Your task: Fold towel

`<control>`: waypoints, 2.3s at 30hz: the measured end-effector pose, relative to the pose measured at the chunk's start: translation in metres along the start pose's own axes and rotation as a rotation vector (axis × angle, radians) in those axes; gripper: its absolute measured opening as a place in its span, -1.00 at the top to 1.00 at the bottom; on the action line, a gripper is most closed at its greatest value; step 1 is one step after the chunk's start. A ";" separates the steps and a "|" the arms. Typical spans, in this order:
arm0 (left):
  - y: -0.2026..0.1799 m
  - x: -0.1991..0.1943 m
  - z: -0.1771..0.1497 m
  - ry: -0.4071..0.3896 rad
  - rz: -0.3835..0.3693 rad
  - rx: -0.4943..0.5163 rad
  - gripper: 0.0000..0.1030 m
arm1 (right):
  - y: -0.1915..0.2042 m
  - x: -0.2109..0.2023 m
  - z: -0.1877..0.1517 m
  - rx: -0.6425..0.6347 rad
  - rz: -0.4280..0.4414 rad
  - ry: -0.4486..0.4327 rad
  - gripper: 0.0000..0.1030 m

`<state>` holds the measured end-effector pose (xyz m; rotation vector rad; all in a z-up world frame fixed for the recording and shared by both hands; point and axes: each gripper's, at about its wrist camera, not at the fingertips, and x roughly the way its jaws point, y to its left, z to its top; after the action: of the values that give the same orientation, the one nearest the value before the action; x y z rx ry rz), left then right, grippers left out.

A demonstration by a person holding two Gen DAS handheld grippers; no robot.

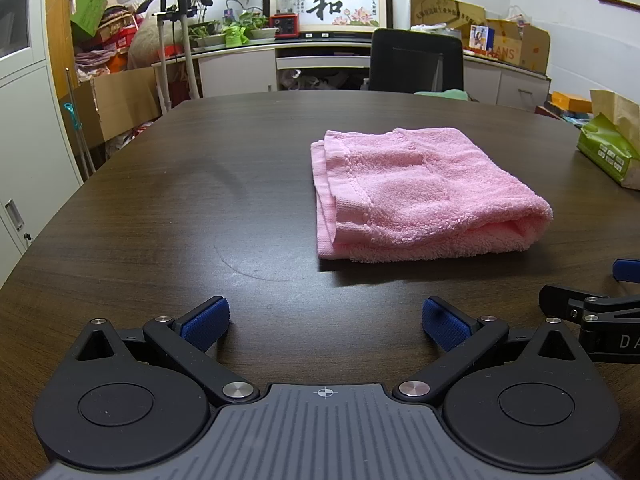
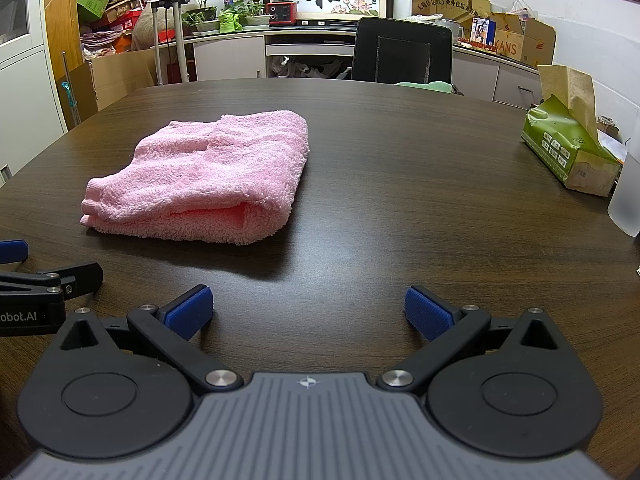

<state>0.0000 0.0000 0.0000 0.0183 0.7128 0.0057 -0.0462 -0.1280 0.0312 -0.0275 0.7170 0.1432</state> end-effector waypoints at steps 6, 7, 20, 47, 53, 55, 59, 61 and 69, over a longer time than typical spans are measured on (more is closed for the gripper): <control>0.000 0.000 0.000 0.000 0.000 0.000 -1.00 | 0.000 0.000 0.000 0.000 0.000 0.000 -1.00; 0.000 0.000 0.000 0.000 0.000 -0.001 -1.00 | 0.000 0.000 0.000 0.000 0.000 0.000 -1.00; 0.000 0.000 0.000 0.000 -0.001 -0.001 -1.00 | 0.000 0.000 0.000 0.000 0.000 0.000 -1.00; 0.000 0.001 0.000 0.000 -0.001 -0.001 -1.00 | 0.000 0.000 0.000 0.000 0.000 0.000 -1.00; 0.001 0.001 0.000 0.000 -0.001 -0.001 -1.00 | 0.000 0.000 0.000 0.000 0.000 0.000 -1.00; 0.000 0.001 0.000 0.000 -0.001 -0.001 -1.00 | 0.000 0.000 0.000 0.000 0.000 0.000 -1.00; 0.000 0.001 0.000 0.000 0.000 -0.001 -1.00 | 0.000 0.000 0.000 0.000 0.000 0.000 -1.00; 0.001 0.001 0.000 0.000 0.002 -0.004 -1.00 | 0.000 0.000 -0.001 0.000 0.000 0.000 -1.00; 0.005 0.003 -0.001 0.000 0.005 -0.006 -1.00 | 0.000 0.000 -0.001 0.000 0.000 0.000 -1.00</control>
<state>0.0015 0.0053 -0.0023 0.0141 0.7128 0.0122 -0.0468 -0.1277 0.0308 -0.0273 0.7170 0.1430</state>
